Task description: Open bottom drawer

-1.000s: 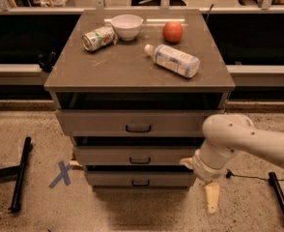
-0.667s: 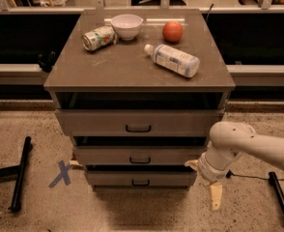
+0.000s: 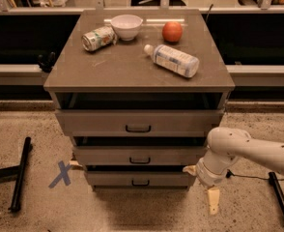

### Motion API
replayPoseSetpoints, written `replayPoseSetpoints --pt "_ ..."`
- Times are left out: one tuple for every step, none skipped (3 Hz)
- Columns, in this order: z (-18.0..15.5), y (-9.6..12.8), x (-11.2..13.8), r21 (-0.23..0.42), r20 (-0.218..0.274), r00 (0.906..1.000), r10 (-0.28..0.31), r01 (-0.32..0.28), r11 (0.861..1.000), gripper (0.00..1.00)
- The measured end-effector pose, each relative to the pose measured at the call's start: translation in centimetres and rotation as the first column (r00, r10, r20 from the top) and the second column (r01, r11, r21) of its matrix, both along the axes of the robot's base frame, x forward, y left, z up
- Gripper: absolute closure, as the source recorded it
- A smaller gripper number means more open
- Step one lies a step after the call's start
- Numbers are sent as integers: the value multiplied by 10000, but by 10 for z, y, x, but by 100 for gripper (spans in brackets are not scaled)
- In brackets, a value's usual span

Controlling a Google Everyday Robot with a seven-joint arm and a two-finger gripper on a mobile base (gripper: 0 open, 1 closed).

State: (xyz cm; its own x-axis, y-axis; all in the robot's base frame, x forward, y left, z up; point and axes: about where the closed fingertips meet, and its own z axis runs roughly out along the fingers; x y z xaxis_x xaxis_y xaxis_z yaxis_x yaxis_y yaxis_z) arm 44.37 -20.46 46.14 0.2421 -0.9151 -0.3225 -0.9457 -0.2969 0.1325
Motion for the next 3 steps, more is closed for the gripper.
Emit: replayPoseSetpoints --pt "-17 7 2 -44 -103 9995 296 -297 9995 0" --pt "-49 1 2 -73 12 9977 672 -671 9977 0" --pt "-81 -2 1 461 97 9957 919 -922 9947 0"
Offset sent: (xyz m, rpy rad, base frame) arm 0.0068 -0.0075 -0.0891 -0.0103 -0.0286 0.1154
